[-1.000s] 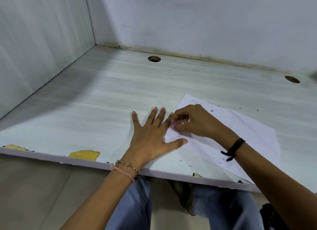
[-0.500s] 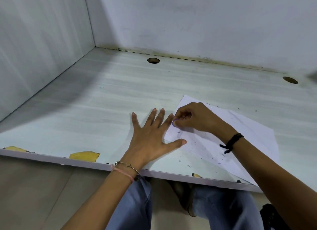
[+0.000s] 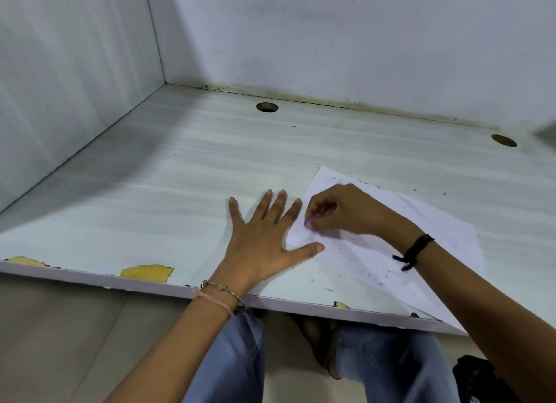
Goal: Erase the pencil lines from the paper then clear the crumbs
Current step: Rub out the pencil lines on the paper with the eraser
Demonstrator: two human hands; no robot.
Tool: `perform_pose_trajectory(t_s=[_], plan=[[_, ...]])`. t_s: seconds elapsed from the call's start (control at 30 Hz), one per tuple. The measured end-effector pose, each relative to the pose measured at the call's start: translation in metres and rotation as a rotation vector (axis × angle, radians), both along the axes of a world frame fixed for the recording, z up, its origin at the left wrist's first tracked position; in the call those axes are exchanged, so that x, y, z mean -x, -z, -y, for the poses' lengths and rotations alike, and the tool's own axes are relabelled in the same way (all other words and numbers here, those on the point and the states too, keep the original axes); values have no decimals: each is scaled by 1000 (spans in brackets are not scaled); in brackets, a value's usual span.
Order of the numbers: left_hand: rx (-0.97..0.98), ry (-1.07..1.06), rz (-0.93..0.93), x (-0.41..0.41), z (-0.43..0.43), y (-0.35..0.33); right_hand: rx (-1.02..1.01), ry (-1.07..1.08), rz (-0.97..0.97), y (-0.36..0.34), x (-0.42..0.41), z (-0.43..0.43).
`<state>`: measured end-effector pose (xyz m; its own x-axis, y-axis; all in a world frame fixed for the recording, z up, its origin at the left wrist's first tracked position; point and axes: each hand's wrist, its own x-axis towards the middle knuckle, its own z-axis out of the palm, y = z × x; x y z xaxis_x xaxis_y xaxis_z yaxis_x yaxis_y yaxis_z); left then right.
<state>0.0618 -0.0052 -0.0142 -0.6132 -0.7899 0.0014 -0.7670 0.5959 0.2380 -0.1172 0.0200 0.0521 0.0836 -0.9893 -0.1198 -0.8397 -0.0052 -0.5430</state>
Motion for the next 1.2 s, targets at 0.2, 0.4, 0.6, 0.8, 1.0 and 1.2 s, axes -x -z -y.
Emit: perform_pose_trajectory(t_s=[0.2, 0.4, 0.6, 0.8, 1.0, 1.2], plan=[[1, 0, 7, 0, 0, 0, -73, -101, 28, -2, 0, -7], [-8, 4, -6, 0, -1, 0, 61, -30, 26, 3, 3, -4], [-14, 12, -5, -1, 1, 1, 123, 155, 146, 14, 18, -7], [-43, 14, -97, -1, 4, 0, 110, 153, 218, 21, 19, -14], [-49, 60, -76, 16, 15, -7, 105, 139, 145, 11, 13, -18], [-4, 73, -5, 23, 18, 0, 56, 91, 183, 4, -1, -12]])
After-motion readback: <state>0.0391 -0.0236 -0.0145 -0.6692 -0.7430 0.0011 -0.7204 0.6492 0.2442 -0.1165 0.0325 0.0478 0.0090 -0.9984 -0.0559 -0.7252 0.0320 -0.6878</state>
